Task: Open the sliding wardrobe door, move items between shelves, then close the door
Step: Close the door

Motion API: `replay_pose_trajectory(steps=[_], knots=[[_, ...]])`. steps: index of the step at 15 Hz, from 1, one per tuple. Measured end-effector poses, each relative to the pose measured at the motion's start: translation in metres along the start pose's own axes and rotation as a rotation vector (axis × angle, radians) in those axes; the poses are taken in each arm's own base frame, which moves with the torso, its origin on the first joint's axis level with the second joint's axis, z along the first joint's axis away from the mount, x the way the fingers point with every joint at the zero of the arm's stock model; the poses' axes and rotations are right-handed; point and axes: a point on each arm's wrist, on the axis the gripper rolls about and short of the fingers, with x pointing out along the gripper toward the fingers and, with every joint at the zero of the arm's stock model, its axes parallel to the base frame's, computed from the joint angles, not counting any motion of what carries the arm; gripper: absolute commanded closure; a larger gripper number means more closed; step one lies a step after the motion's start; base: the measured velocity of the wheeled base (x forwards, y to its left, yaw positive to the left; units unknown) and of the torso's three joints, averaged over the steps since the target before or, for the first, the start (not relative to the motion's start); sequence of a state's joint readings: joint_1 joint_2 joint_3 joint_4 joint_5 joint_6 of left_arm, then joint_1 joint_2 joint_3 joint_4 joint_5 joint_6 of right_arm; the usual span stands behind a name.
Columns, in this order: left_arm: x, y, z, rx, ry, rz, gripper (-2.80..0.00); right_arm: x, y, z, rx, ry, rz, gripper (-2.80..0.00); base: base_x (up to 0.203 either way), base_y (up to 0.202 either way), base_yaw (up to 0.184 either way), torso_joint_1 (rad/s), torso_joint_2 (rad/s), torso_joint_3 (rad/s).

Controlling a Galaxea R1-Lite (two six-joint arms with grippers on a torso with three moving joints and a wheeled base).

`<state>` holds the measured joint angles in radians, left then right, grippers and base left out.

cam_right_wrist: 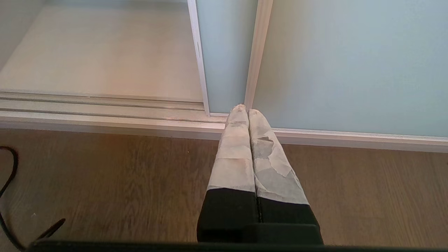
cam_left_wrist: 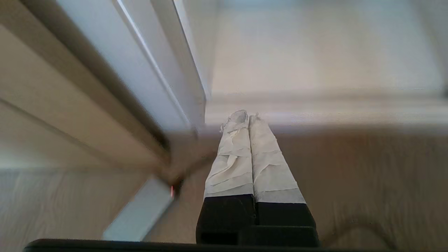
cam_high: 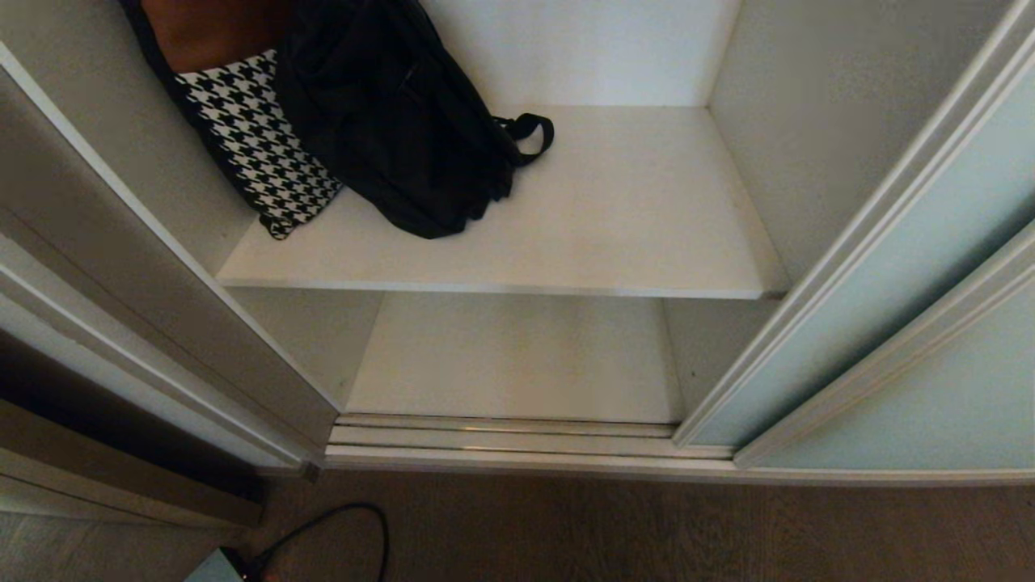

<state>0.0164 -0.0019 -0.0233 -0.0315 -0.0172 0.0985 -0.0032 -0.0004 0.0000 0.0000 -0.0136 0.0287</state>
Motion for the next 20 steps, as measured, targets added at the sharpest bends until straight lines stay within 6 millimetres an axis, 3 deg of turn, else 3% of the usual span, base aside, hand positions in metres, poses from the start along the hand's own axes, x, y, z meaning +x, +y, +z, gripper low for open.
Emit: replay_pose_trajectory(steps=[14,20], knots=[[0.0014,-0.0012,-0.0096,0.016,0.055,-0.019,0.00,0.0000,0.0000,0.0000,0.000,0.000,0.000,0.00,0.000,0.000,0.000,0.000,0.00,0.000],[0.0015,-0.0013,-0.0098,0.014,0.055,-0.022,0.00,0.0000,0.0000,0.0000,0.000,0.000,0.000,0.00,-0.166,0.000,0.001,0.003,0.00,0.001]])
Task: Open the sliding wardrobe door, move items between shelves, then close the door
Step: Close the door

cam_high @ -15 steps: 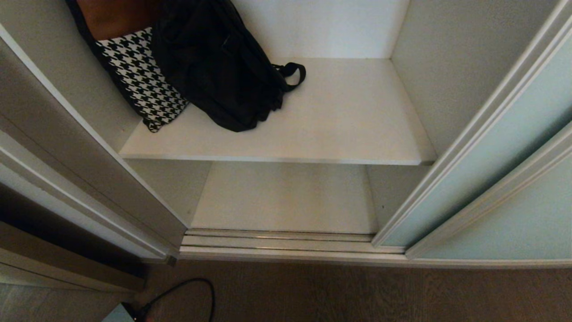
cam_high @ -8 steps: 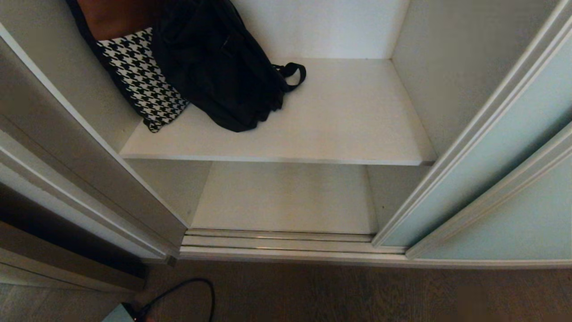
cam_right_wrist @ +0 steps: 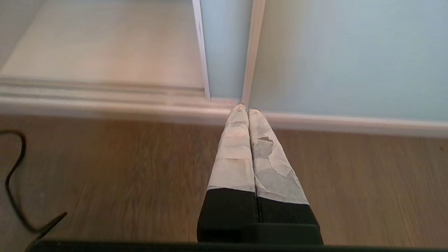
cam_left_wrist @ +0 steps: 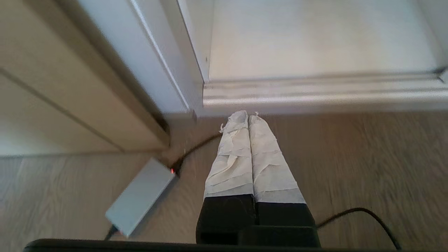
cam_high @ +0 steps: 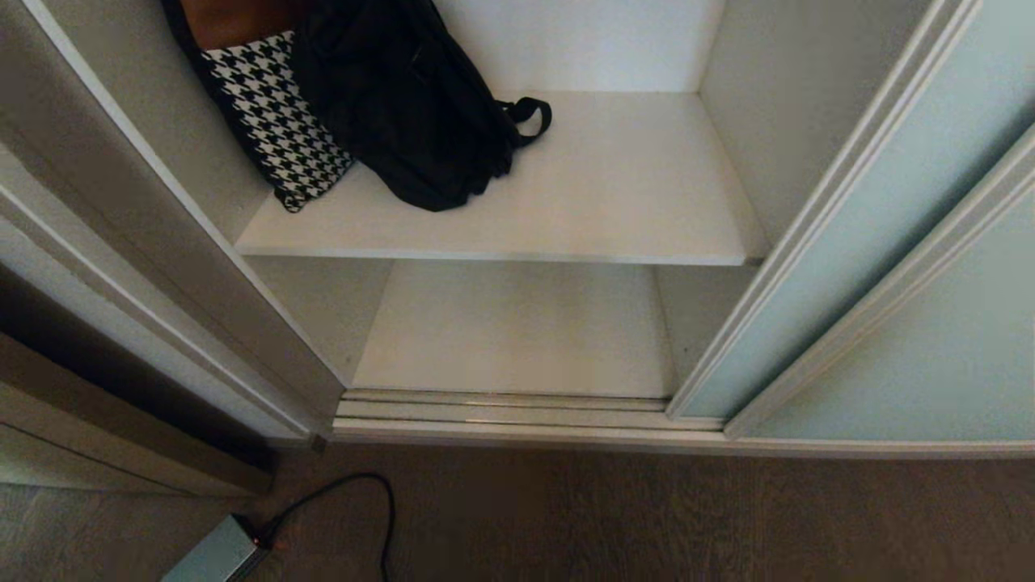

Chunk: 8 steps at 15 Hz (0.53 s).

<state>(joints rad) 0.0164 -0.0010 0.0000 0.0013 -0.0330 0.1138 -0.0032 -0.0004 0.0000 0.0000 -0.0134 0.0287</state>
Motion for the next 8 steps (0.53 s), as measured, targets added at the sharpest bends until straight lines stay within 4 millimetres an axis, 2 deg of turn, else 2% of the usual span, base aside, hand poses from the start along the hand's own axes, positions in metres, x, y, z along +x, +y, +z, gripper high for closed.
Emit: replay_pose_trajectory(steps=[1,8], knots=[[0.0000,0.0000,0.0000,-0.003,-0.001,-0.001,0.00,0.0000,0.0000,0.0000,0.000,0.000,0.000,0.00,-0.106,0.000,0.000,-0.007,0.00,0.002],[0.0000,0.0003,0.0002,-0.059,-0.001,0.010,0.00,0.0000,0.0000,0.0000,0.000,0.000,0.000,0.00,0.000,0.000,0.000,0.000,0.00,0.000]])
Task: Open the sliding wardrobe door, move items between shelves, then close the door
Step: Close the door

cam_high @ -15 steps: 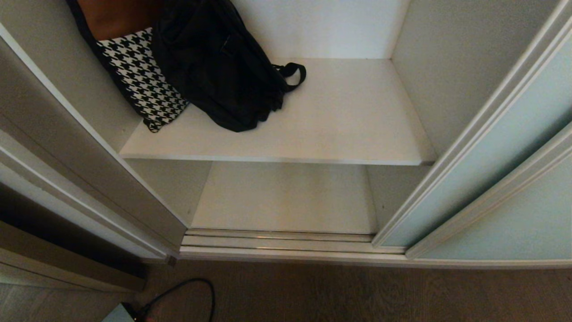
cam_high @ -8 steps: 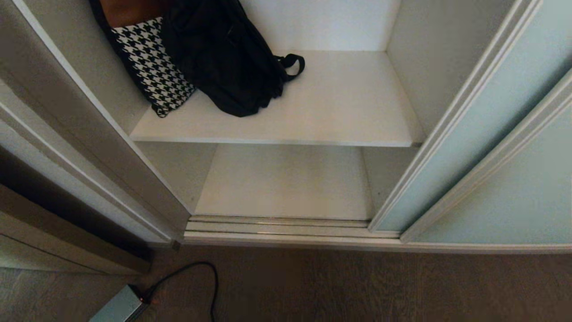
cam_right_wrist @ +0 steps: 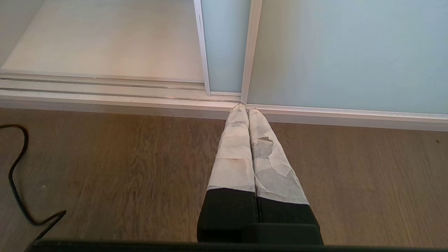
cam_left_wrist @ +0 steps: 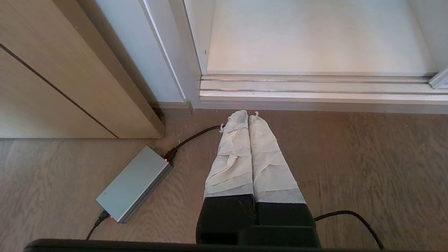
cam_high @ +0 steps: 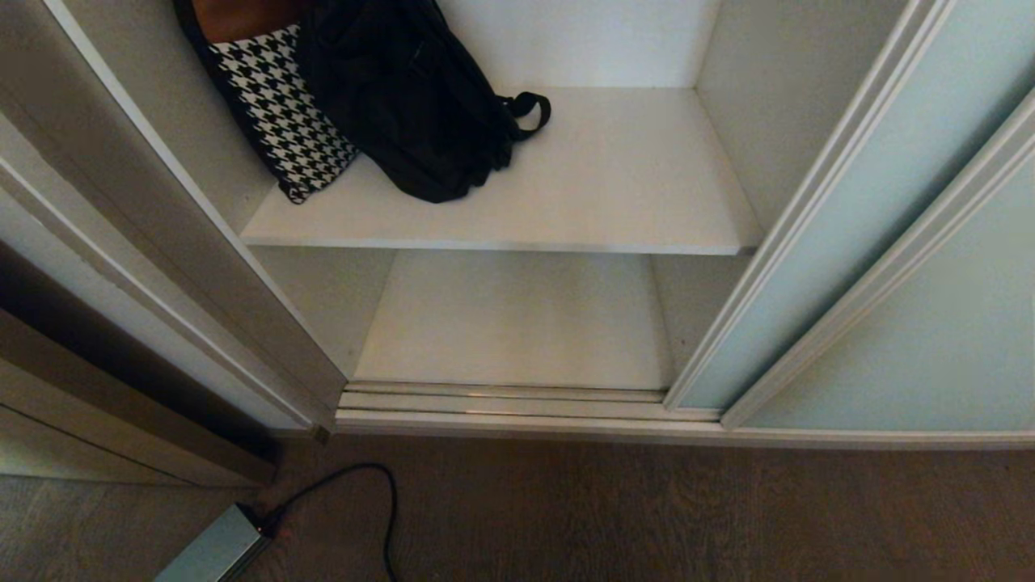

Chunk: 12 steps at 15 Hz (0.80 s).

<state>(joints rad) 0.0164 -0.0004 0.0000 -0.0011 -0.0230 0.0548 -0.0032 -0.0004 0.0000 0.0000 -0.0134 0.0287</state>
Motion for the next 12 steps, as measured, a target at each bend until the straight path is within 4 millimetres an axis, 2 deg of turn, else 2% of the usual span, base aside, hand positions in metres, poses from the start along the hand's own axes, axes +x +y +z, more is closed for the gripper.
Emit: replay_pose_trajectory(steps=[9,11,12], knots=[[0.000,0.000,0.000,-0.001,0.000,0.000,0.00,-0.001,0.000,0.001,-0.021,0.002,-0.005,0.00,0.000,0.000,0.000,0.000,0.00,0.000],[0.000,0.000,0.000,0.000,0.000,0.000,0.00,-0.006,0.000,0.015,-0.027,-0.013,-0.010,0.00,0.000,0.000,0.000,0.000,0.00,0.000],[0.000,0.000,0.000,-0.001,0.000,0.001,0.00,-0.014,0.001,0.036,-0.027,-0.063,-0.015,0.00,0.000,0.000,0.000,0.000,0.00,0.000]])
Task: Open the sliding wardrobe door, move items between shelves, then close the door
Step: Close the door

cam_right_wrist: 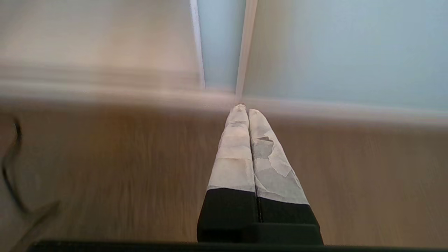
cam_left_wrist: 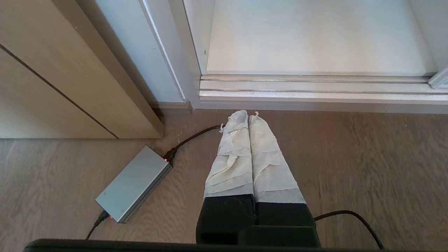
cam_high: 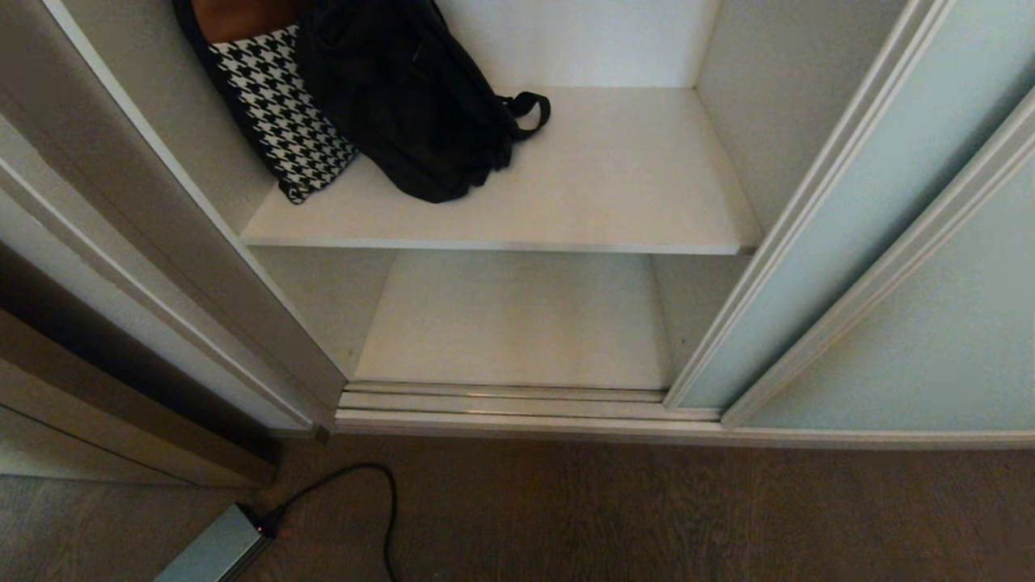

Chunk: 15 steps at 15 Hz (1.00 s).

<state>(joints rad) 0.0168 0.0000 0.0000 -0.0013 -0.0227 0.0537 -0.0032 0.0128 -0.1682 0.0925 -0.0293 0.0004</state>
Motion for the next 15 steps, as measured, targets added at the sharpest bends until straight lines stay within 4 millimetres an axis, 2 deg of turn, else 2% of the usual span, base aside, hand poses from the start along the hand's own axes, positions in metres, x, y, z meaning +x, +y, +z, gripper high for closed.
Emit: replay_pose_trajectory(steps=[4,6,8,10,13,15], knots=[[0.000,0.000,0.000,0.000,0.000,-0.001,0.00,-0.034,-0.001,0.088,0.007,-0.049,-0.019,0.00,0.000,0.000,0.000,0.000,0.00,0.000],[0.000,0.000,0.000,0.000,0.000,-0.001,0.00,-0.037,-0.001,0.132,0.037,-0.028,-0.028,0.00,0.000,0.000,0.000,0.000,0.00,0.000],[0.000,0.000,0.000,0.000,0.000,-0.001,0.00,-0.027,-0.001,0.176,0.086,-0.010,-0.036,0.00,0.000,0.000,0.000,0.000,0.00,0.000],[0.000,0.000,0.000,0.000,0.000,-0.001,0.00,-0.010,0.000,0.209,0.150,0.012,-0.041,0.00,0.000,0.000,0.000,0.000,0.00,0.000],[0.000,0.000,0.000,0.000,0.000,-0.001,0.00,0.025,0.000,0.252,0.292,0.046,-0.052,0.00,0.000,0.000,0.000,0.000,0.00,0.000],[0.000,0.000,0.000,0.000,0.000,-0.001,0.00,0.051,0.001,0.274,0.411,0.074,-0.064,0.00,0.000,0.000,0.000,0.000,0.00,0.000]])
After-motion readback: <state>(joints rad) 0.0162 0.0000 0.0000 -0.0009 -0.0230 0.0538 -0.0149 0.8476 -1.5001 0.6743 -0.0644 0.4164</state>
